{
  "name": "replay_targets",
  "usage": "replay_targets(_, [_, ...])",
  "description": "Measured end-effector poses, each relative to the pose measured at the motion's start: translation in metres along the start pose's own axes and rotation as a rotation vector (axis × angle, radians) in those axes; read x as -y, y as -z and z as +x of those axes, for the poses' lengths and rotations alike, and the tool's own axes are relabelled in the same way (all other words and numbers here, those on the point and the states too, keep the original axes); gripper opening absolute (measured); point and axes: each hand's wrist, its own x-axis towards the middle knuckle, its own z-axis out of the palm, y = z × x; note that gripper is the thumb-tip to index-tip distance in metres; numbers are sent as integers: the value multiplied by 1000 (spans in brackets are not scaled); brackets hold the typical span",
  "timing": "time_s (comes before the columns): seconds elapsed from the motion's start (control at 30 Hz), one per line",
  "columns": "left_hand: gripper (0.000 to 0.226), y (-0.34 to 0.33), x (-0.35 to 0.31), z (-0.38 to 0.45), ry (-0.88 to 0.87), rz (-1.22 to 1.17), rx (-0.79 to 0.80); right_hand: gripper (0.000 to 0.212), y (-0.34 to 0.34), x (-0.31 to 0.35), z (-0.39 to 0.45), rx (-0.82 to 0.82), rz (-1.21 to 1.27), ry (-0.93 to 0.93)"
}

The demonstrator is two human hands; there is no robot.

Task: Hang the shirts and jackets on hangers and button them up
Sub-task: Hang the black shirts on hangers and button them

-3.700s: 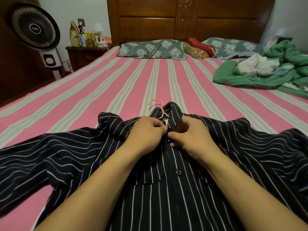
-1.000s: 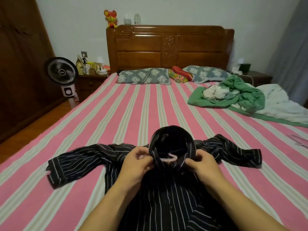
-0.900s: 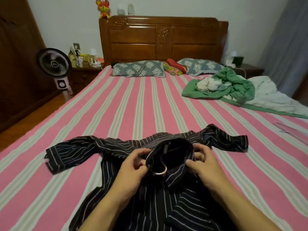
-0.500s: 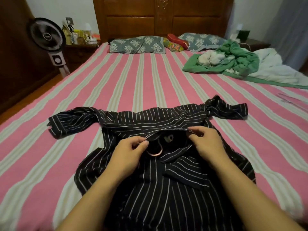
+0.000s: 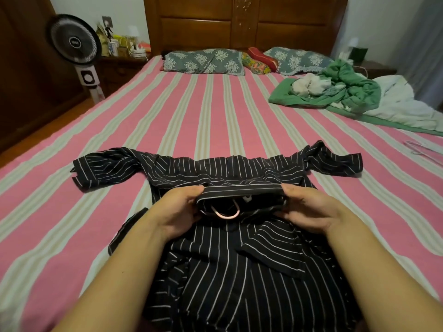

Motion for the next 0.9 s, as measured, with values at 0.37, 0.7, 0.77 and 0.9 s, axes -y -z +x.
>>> replay_targets(0.37, [29,-10,1,8,-168,-377,-71,18,-41,-14,2,-324,-379,58])
replay_targets(0.7, [34,-11,6,13,-132,-322,-94,51,-38,-3,11,-390,-22,308])
replay_targets(0.77, [36,-9,9,14,-126,-267,-101,56,-36,-6,6,-594,-809,661])
replay_targets(0.9, [40,-6,8,15,-147,-259,-113,49,-49,-26,-4,-83,-1653,799])
